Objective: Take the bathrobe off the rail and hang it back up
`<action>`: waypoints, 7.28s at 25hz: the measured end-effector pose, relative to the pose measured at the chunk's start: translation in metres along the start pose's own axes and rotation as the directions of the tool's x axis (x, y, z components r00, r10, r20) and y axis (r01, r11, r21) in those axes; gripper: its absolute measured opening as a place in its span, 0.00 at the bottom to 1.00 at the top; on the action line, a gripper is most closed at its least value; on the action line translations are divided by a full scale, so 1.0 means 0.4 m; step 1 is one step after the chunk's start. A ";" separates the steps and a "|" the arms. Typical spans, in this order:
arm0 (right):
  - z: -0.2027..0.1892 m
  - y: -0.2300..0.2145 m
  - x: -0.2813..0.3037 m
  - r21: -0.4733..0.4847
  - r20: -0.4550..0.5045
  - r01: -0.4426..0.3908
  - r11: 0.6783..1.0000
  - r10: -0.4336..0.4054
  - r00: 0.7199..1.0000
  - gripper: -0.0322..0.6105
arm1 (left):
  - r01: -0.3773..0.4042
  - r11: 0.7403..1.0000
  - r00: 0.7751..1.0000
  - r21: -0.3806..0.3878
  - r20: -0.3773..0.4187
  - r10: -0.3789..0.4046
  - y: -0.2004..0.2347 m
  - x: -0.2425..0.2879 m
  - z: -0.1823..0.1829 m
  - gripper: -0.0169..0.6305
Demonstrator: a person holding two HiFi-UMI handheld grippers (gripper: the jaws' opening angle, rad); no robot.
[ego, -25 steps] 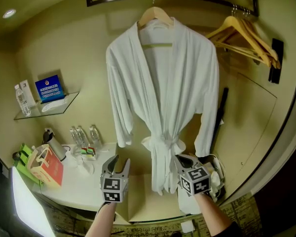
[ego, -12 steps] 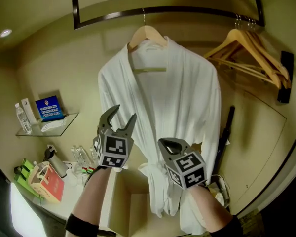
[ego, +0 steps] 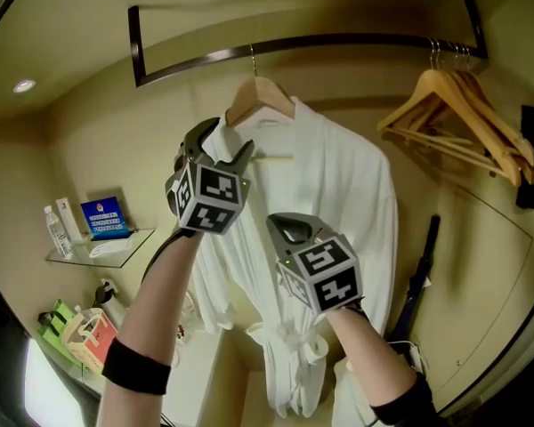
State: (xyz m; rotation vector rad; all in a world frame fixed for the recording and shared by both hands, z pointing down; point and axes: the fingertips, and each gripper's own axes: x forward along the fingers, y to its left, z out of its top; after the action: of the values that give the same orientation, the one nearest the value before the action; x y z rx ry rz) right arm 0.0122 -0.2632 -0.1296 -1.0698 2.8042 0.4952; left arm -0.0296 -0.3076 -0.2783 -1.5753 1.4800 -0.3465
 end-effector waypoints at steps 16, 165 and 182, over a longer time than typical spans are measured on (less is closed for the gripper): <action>0.133 -0.055 0.047 -0.085 0.050 0.128 0.988 -0.124 0.991 0.08 | 0.063 0.997 0.989 0.055 0.130 -0.069 0.060 0.176 0.127 0.47; -2.170 0.503 -0.631 0.306 -0.733 0.407 0.861 -0.060 0.677 0.08 | 0.810 0.531 0.401 -0.248 -0.425 -0.811 -2.160 -1.044 -1.499 0.52; -1.357 0.431 -0.561 0.230 -0.661 0.326 0.917 -0.098 0.744 0.08 | 0.388 0.687 0.720 -0.615 -0.263 -0.642 -1.281 -0.972 -0.883 0.03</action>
State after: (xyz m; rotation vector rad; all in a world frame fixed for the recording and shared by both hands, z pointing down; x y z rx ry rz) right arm 0.0779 -0.1822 0.4735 -1.7046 3.0450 -0.4662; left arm -0.0527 -0.1792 0.4439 -2.5313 1.5021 -0.7525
